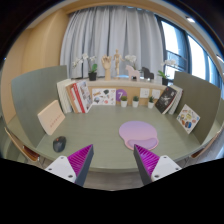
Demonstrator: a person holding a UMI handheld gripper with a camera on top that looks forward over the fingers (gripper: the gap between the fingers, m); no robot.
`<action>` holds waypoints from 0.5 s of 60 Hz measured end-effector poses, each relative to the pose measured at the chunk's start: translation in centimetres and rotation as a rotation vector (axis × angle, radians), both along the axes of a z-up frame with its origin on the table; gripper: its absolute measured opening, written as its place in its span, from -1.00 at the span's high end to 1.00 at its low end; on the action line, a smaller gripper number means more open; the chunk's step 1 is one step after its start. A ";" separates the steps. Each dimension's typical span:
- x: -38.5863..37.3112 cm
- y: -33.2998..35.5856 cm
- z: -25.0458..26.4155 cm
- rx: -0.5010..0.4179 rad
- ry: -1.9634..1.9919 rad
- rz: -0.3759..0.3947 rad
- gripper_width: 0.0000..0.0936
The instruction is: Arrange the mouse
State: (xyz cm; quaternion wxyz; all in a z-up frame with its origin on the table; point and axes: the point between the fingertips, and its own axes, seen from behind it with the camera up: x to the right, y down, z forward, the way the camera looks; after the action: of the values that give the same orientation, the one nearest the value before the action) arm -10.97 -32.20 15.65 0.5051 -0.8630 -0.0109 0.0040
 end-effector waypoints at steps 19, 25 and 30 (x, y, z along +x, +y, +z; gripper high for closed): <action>-16.8 -1.4 -12.3 -0.217 0.021 0.159 -0.74; -21.5 0.0 -14.4 -0.249 0.015 0.209 -0.75; -24.2 1.7 -15.7 -0.266 0.003 0.227 -0.76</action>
State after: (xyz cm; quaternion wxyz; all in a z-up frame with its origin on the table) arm -35.15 -30.45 -0.09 0.3828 -0.9154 -0.1068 0.0638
